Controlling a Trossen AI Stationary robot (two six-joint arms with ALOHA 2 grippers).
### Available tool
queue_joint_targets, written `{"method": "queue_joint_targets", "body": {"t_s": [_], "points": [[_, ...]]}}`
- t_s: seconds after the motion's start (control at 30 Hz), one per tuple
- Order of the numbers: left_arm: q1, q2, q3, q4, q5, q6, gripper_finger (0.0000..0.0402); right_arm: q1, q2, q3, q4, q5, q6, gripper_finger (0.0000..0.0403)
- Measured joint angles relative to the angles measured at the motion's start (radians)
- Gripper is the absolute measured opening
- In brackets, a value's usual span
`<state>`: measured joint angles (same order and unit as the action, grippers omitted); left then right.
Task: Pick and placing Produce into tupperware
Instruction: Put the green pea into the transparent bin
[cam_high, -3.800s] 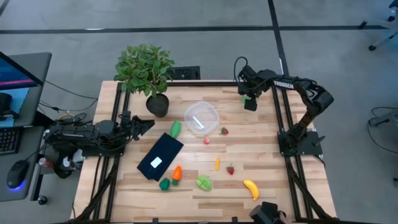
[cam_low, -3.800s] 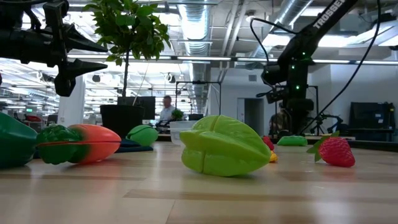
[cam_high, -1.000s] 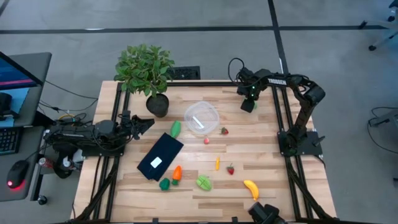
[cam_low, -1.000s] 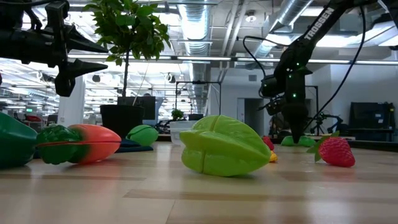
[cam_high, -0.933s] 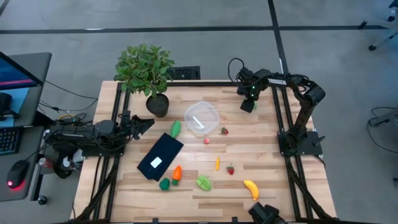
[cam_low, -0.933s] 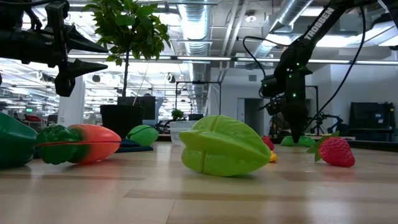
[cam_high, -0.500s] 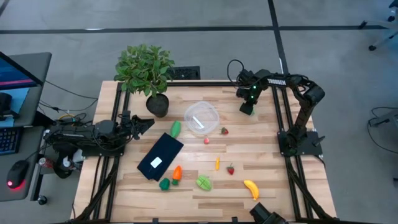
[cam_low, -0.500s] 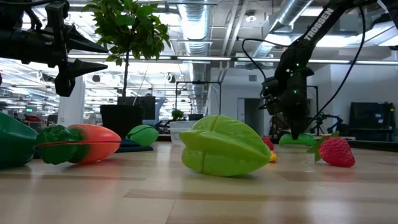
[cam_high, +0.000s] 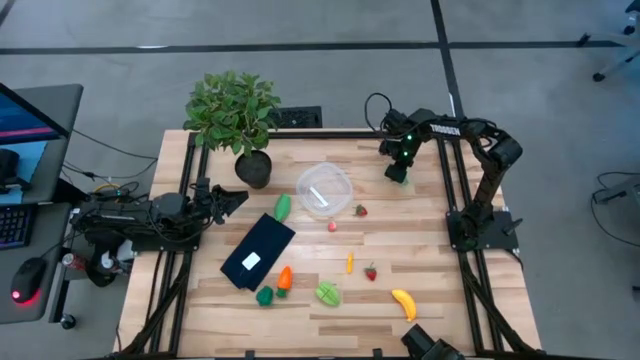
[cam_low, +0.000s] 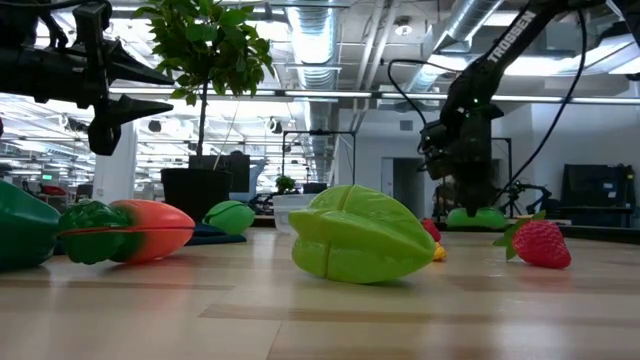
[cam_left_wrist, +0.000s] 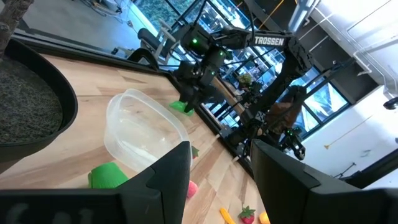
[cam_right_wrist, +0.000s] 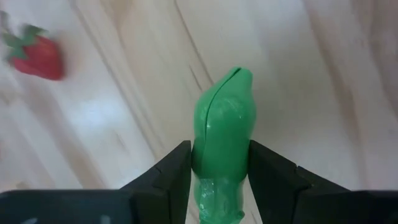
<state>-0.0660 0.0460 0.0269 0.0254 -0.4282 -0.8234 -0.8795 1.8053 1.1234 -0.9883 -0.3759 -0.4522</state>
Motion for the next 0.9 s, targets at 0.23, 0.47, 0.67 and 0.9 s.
{"method": "queue_joint_targets", "body": {"t_s": [0.23,0.47,0.67,0.9], "points": [[0.0,0.0,0.0,0.0,0.0,0.0,0.016,0.0,0.0,0.126,-0.094,-0.109,-0.002,0.0136],[0.0,0.0,0.0,0.0,-0.001,0.0,0.016,0.02,0.0,0.29,-0.201,-0.245,-0.019,0.014],[0.0,0.0,0.0,0.0,-0.003,0.0,0.016,0.067,-0.001,0.423,-0.257,-0.344,-0.019,0.0137],[0.0,0.0,0.0,0.0,-0.003,0.0,0.016,0.152,-0.001,0.536,-0.263,-0.361,-0.019,0.0142]]}}
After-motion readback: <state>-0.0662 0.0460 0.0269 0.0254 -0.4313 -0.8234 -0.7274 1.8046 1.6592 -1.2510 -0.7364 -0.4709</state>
